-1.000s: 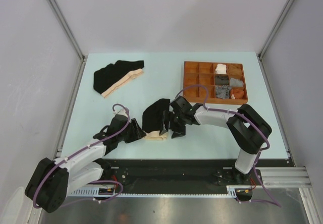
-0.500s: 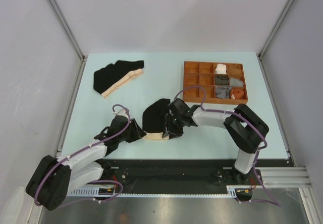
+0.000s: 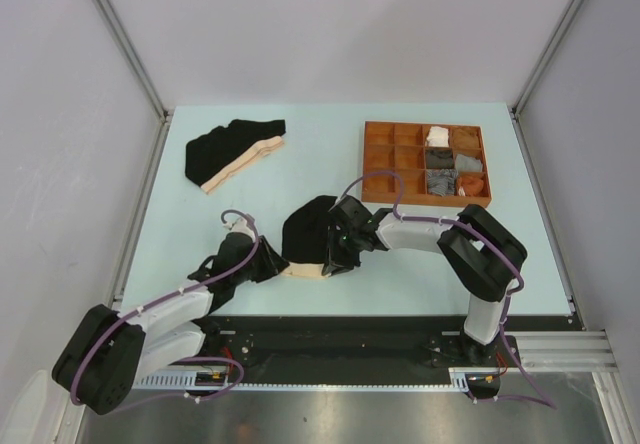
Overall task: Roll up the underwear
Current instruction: Fold the underwear at the center of the board.
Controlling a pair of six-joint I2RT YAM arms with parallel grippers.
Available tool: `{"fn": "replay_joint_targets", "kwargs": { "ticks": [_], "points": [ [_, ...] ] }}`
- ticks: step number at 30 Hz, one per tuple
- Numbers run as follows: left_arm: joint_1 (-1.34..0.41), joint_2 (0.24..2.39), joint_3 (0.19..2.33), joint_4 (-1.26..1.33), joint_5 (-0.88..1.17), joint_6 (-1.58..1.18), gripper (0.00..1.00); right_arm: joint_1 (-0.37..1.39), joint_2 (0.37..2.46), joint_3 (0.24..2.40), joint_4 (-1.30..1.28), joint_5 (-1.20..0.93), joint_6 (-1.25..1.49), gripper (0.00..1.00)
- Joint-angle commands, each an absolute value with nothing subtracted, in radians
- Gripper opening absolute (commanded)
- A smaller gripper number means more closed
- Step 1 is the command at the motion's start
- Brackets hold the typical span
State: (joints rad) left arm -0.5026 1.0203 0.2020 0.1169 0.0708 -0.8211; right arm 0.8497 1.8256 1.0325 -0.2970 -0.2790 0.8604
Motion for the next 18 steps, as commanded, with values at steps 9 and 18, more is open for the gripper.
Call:
{"fn": "replay_joint_targets", "kwargs": {
  "ticks": [9, 18],
  "points": [
    [-0.499, 1.012, 0.155, 0.098, 0.018, -0.802, 0.01, 0.867, 1.898, 1.011, -0.336, -0.198, 0.83, 0.13],
    [-0.526, 0.96, 0.324, 0.008, 0.002, -0.643, 0.0, 0.868, 1.904, 1.011, -0.341, -0.186, 0.819, 0.0]
  ]
}}
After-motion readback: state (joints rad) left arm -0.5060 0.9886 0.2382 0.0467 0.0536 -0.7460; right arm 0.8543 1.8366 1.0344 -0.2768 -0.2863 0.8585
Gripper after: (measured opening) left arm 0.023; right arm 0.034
